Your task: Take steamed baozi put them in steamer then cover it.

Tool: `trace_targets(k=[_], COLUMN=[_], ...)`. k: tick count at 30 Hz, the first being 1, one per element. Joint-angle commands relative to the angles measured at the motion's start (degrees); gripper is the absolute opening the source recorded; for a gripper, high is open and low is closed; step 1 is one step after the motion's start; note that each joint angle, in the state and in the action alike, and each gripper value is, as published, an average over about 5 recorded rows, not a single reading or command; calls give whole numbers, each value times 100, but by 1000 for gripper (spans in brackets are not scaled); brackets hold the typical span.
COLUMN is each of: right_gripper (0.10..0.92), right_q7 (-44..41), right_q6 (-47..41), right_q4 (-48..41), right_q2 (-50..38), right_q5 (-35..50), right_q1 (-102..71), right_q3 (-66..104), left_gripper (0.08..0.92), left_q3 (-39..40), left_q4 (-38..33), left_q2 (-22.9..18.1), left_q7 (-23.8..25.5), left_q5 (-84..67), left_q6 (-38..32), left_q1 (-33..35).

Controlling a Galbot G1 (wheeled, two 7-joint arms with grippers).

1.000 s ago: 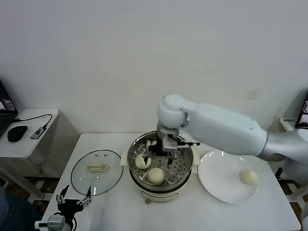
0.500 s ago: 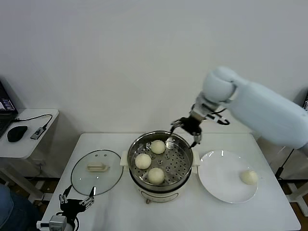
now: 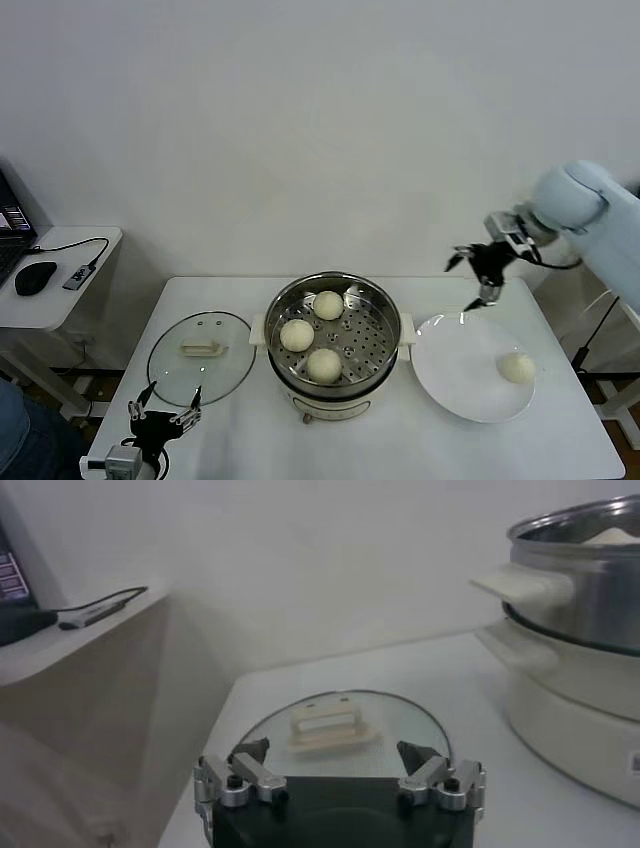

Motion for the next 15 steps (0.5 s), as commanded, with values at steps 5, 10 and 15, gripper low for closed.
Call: trace_targets(k=[5, 10, 15], right_gripper=[823, 823, 823], right_q7=[160, 194, 208], right_q6=[-359, -101, 50], right_q4=[-429, -650, -895], right_q2=[-369, -144, 93], right_q5=[-1090, -1393, -1728], right_q1=[-1247, -1643, -1915], right_q3=[692, 994, 1130], left_gripper=[823, 823, 823], left_q3=[21, -34, -61], left_q4=[-19, 23, 45], left_q2=[-3, 14, 7], left_q7=[-17, -17, -14], left_q5=[5, 2, 7], left_q6=[-10, -11, -9], left_q1=[33, 41, 35])
